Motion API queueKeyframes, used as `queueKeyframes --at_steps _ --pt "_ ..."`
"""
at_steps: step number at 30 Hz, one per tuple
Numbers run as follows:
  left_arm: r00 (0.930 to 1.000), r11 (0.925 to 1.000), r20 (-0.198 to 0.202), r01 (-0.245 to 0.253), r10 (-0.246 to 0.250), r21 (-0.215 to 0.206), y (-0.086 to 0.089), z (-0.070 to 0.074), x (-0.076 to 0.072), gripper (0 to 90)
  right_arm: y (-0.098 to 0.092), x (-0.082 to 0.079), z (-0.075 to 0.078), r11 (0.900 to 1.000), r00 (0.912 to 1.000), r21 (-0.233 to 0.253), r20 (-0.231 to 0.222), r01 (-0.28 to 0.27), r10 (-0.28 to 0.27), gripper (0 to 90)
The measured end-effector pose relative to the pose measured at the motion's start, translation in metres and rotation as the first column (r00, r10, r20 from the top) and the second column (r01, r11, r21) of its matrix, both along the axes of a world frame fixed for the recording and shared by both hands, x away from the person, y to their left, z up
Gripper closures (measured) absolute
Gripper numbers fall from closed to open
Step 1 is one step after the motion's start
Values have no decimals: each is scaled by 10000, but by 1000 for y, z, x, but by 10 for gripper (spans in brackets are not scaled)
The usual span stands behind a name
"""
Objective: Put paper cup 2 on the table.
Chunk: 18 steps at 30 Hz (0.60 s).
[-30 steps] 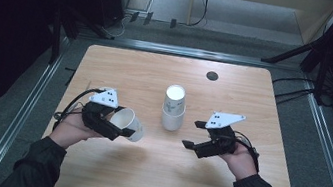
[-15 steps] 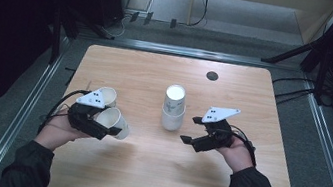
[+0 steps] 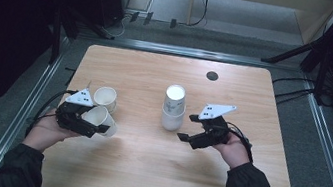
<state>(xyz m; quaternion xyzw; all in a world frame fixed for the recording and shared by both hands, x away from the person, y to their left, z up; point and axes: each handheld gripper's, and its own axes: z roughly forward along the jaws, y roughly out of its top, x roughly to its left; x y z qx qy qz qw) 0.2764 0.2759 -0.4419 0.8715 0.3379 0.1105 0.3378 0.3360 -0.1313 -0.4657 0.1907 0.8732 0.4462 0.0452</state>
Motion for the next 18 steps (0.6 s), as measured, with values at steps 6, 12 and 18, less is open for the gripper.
queueKeyframes --at_steps 6,12,18 --pt "9988 9983 -122 -470 475 356 11 -5 3 241 1 0 -1 10000 10000 -56 -16 -5 5 210" --pt "9956 9934 -279 -873 896 738 17 -12 8 236 3 -1 -2 9998 10000 -177 -4 -68 68 210" --pt "9935 9903 -408 -1018 1060 948 18 -20 12 233 3 -2 -2 9997 9999 -224 -21 -99 99 210"
